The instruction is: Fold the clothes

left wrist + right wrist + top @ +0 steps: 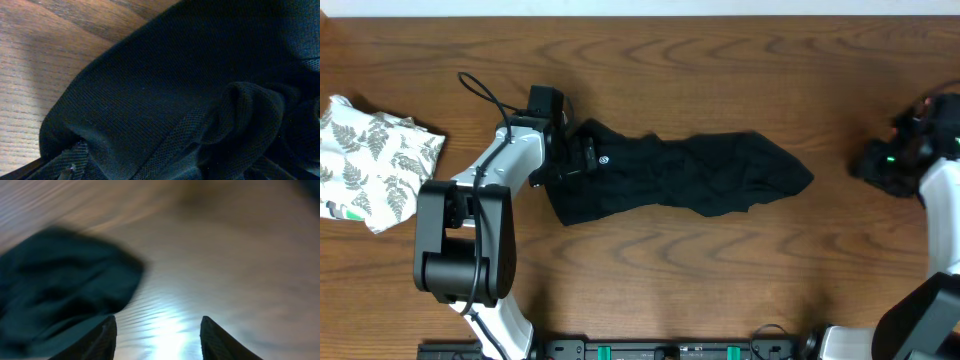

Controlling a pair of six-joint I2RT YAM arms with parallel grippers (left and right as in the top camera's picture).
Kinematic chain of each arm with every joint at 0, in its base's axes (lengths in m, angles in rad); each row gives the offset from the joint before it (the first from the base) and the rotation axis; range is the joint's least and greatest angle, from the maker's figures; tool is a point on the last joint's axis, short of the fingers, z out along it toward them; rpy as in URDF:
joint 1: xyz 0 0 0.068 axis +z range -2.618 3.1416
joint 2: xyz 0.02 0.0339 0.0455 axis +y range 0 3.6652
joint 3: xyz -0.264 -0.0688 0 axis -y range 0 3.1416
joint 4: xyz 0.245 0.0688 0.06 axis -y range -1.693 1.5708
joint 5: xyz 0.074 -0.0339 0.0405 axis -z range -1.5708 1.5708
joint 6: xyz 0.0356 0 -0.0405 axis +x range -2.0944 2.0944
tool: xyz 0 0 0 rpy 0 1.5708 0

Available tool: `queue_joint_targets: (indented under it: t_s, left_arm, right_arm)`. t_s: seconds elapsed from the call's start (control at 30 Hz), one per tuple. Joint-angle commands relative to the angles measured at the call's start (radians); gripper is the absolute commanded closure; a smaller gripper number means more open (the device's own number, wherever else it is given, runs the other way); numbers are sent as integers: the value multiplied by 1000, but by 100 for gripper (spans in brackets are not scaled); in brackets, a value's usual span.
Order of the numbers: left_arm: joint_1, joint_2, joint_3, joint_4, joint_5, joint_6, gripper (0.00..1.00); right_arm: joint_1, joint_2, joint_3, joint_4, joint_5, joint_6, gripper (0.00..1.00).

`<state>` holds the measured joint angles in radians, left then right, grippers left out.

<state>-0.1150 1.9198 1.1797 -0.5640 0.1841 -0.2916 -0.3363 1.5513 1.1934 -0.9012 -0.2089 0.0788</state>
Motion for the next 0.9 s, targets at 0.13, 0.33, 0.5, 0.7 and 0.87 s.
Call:
queue_joint_targets:
  t_s: [0.13, 0.33, 0.5, 0.7, 0.87]
  left_arm:
    - [-14, 109, -74, -23, 36, -10, 2]
    - [-14, 109, -74, -26, 36, -10, 2]
    - [-14, 109, -74, -26, 36, -10, 2]
    - [-14, 109, -74, -26, 37, -10, 2]
    - [-14, 109, -74, -26, 37, -10, 2]
  right_arm:
    - [281, 6, -5, 11, -50, -141, 42]
    - [495, 42, -5, 46, -4, -212, 40]
    - [640, 133, -5, 111, 23, -234, 41]
    - [792, 236, -5, 279, 26, -290, 42]
    - [897, 272, -5, 394, 127, -305, 39]
